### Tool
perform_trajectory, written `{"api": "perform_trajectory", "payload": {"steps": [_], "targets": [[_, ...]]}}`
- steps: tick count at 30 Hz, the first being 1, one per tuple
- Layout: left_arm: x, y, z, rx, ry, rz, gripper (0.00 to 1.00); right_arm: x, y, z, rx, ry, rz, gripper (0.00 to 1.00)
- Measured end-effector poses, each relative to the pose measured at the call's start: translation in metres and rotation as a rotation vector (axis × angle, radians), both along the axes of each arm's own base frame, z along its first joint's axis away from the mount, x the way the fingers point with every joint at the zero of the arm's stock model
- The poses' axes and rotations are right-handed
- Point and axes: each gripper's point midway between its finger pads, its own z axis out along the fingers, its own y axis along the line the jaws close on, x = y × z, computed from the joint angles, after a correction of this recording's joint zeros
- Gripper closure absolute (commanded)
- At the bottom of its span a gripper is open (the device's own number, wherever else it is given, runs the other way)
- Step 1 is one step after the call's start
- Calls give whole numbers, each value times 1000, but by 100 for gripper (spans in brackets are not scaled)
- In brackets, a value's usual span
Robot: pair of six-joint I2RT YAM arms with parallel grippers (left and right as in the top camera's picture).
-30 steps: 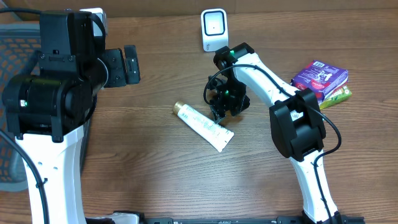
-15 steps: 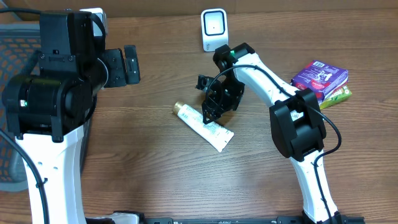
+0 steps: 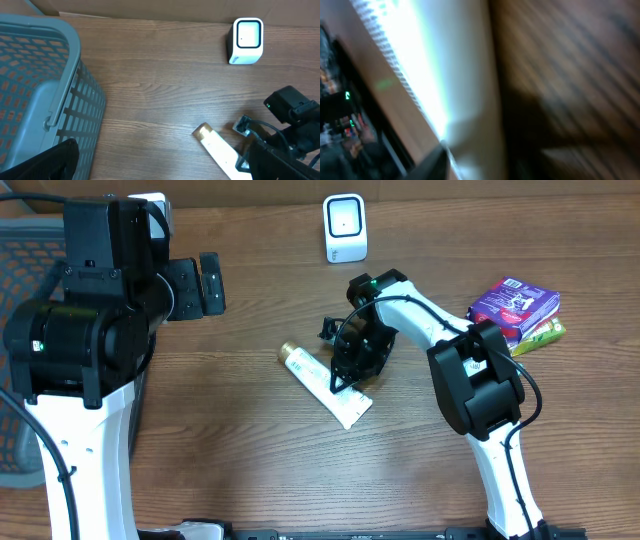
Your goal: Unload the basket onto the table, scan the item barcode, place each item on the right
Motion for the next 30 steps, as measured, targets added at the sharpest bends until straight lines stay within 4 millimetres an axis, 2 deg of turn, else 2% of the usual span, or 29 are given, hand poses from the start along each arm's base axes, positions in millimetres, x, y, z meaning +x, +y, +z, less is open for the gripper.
{"api": "perform_trajectory", "payload": {"steps": [3, 12, 15, 16, 19, 23, 25, 26, 27, 30], "targets": [[0, 0, 0, 0, 0, 0, 1, -3, 5, 2, -39, 35, -56, 96], [0, 0, 0, 0, 0, 0, 0, -1, 12, 8, -82, 54, -142, 96], [0, 0, 0, 0, 0, 0, 0, 15, 13, 11, -69, 4, -183, 96], [0, 0, 0, 0, 0, 0, 0, 28, 9, 15, -78, -45, -212, 96], [0, 0, 0, 0, 0, 0, 0, 48, -1, 25, -105, -143, -250, 96], [0, 0, 0, 0, 0, 0, 0, 73, -10, 58, -89, -277, -301, 96], [0, 0, 0, 0, 0, 0, 0, 79, -10, 86, -52, -342, -316, 96], [0, 0, 0, 0, 0, 0, 0, 79, -9, 109, -15, -381, -323, 96], [0, 0, 0, 0, 0, 0, 0, 79, -9, 116, -5, -391, -324, 96], [0, 0, 0, 0, 0, 0, 1, 74, -6, 165, 105, -448, -326, 96]]}}
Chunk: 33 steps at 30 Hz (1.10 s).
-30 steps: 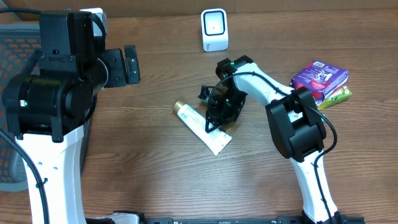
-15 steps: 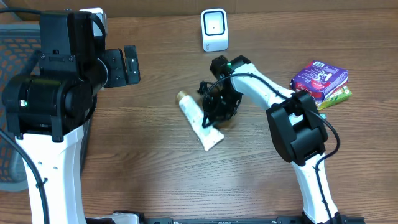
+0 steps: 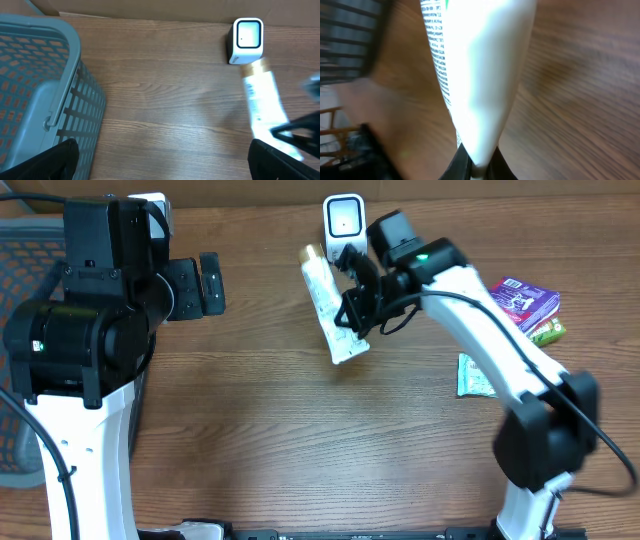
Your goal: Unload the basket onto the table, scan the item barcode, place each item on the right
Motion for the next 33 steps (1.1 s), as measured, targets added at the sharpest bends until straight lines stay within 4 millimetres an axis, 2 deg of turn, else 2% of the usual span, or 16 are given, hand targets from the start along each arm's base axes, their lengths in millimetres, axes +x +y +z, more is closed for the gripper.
{"api": "perform_trajectory", "payload": {"steps": [5, 9, 12, 15, 22, 25, 29, 33], "targets": [[0, 0, 0, 0, 0, 0, 1, -7, -9, 77, 193, -111, 26, 96], [0, 0, 0, 0, 0, 0, 0, -7, -36, 127, 338, -166, 7, 96], [0, 0, 0, 0, 0, 0, 0, -6, -58, 151, 413, -183, -21, 96], [0, 0, 0, 0, 0, 0, 1, -5, -72, 161, 462, -179, -38, 96], [0, 0, 0, 0, 0, 0, 0, -6, -71, 163, 476, -160, -40, 96], [0, 0, 0, 0, 0, 0, 1, 8, -74, 140, 310, -180, -149, 96], [0, 0, 0, 0, 0, 0, 0, 31, -82, 98, -19, -258, -317, 96], [0, 0, 0, 0, 0, 0, 0, 58, -73, 69, -215, -366, -387, 96]]}}
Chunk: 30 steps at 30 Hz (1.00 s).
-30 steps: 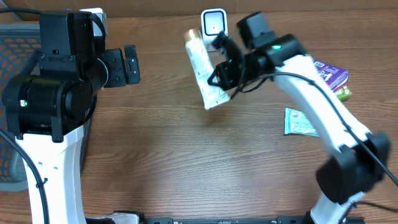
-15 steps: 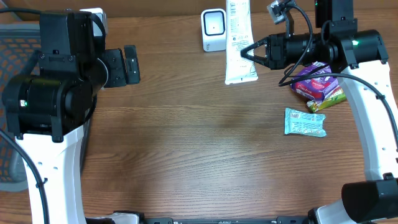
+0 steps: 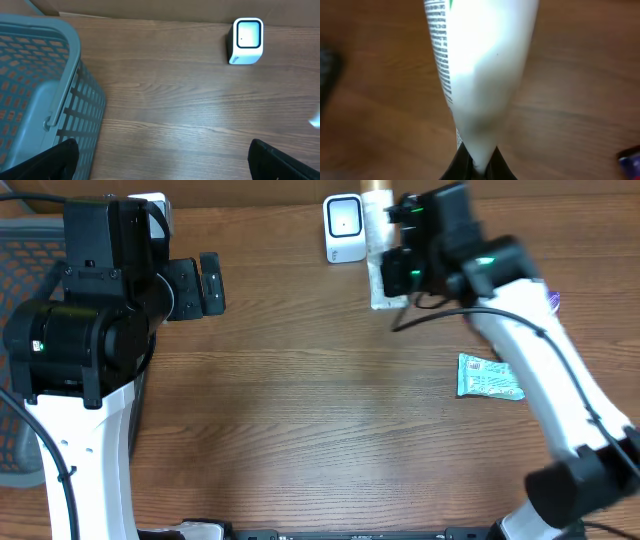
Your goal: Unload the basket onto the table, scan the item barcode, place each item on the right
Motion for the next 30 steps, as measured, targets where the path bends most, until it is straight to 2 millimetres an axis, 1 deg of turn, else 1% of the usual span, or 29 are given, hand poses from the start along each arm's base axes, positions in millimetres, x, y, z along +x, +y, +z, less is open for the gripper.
{"api": "perform_trajectory", "payload": {"steps": [3, 5, 8, 11, 14, 16, 18, 23, 27, 30], "targets": [[0, 0, 0, 0, 0, 0, 0, 28, 6, -17, -128, -96, -76, 96], [0, 0, 0, 0, 0, 0, 1, 47, 6, -20, -206, -184, -127, 96], [0, 0, 0, 0, 0, 0, 0, 76, 5, -11, -311, -340, -188, 96], [0, 0, 0, 0, 0, 0, 0, 96, 1, -1, -417, -458, -202, 96], [0, 0, 0, 0, 0, 0, 0, 115, -2, 0, -524, -534, -182, 96], [0, 0, 0, 0, 0, 0, 1, 124, -5, -9, -608, -550, -146, 96], [0, 0, 0, 0, 0, 0, 0, 132, -5, -23, -689, -555, -100, 96], [0, 0, 0, 0, 0, 0, 0, 150, -2, -43, -791, -589, -34, 96], [0, 0, 0, 0, 0, 0, 0, 159, -2, -44, -846, -619, 4, 96], [0, 0, 0, 0, 0, 0, 0, 164, -8, -45, -870, -627, 8, 96]]}}
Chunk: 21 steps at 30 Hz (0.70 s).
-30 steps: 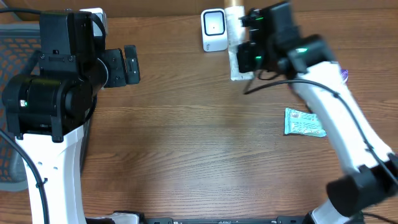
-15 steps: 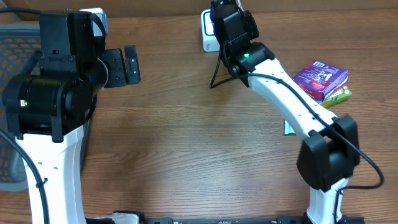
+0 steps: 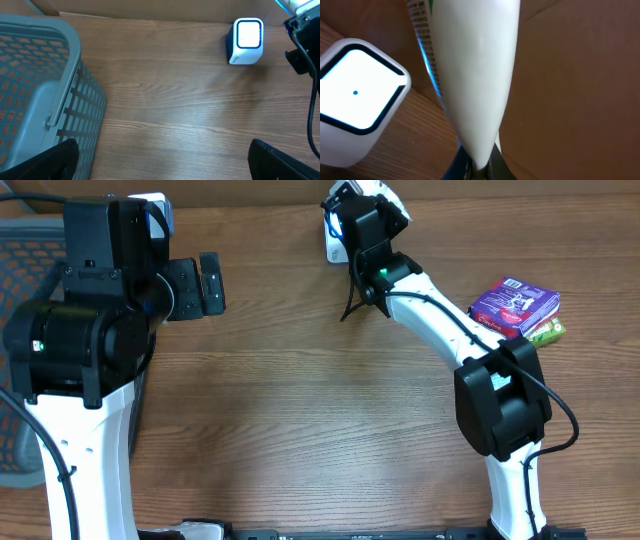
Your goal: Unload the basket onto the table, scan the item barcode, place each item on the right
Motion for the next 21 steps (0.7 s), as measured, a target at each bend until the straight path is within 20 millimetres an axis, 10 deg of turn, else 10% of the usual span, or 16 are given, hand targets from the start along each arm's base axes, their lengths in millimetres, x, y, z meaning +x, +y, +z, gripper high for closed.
{"api": "perform_trajectory", "payload": {"steps": [12, 21], "targets": [[0, 0, 0, 0, 0, 0, 1, 15, -17, -87, -78, 132, 1, 96], [0, 0, 0, 0, 0, 0, 0, 20, -13, -82, -64, 92, 1, 96]]}}
